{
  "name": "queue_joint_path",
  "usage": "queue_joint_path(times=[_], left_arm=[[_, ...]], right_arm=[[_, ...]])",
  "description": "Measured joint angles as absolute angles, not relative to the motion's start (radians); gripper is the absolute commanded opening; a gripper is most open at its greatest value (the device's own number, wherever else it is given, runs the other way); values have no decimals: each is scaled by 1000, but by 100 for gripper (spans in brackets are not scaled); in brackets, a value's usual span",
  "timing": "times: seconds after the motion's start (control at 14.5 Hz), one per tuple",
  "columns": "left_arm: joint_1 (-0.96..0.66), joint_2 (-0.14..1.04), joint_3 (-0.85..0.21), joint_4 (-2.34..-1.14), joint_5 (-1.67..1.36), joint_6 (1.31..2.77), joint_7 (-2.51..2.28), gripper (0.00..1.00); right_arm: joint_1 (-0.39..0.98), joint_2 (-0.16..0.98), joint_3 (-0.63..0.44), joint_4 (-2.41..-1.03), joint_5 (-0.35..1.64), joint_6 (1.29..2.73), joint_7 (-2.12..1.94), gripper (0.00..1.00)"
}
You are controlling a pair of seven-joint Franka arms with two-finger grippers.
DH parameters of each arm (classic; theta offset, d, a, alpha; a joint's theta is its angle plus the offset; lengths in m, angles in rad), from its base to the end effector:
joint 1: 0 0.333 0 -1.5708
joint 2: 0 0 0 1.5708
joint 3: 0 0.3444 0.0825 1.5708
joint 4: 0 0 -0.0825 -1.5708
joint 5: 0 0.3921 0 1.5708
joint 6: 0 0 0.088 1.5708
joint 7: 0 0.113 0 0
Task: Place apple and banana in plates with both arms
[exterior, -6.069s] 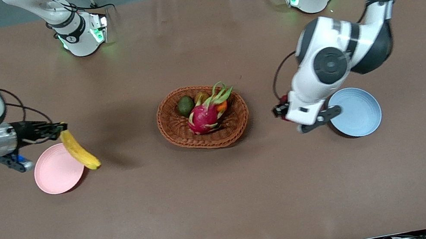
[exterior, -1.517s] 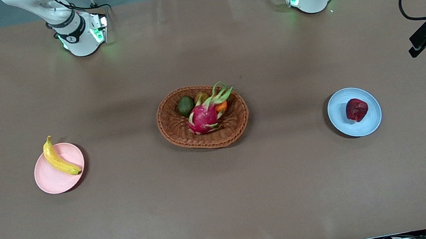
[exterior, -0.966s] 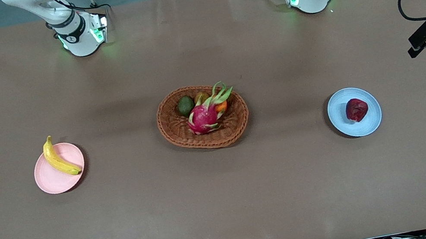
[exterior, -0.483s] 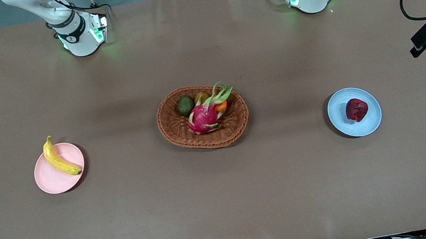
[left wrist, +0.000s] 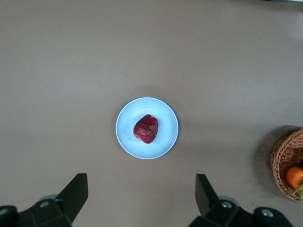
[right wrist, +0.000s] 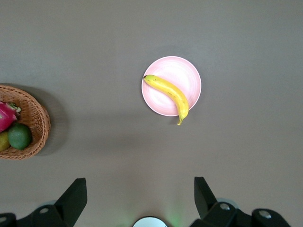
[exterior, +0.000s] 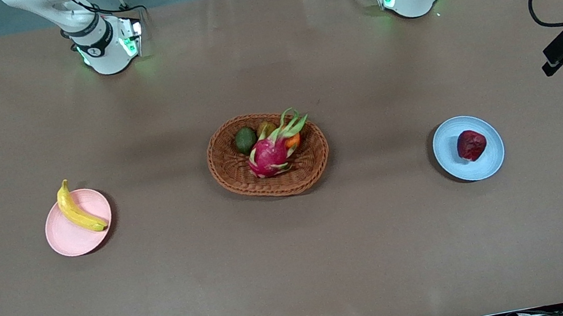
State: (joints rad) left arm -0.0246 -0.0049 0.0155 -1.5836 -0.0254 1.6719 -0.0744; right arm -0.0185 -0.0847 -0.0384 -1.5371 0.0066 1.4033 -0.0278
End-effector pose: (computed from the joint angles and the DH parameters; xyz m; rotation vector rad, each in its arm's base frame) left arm 0.5716 -0.0078 0.6529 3.1073 0.1036 0.1432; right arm 0.5142 -0.0296 0.6942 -3.1285 0.0437 0.0762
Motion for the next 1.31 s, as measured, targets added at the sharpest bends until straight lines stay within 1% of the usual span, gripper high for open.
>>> queue_joint_path(times=[1.31], left_arm=[[-25,-5,16,-1584,-25,1672,-74,100]], right_arm=[[-18,-78,-45,-1556,28,1392,-51,100]])
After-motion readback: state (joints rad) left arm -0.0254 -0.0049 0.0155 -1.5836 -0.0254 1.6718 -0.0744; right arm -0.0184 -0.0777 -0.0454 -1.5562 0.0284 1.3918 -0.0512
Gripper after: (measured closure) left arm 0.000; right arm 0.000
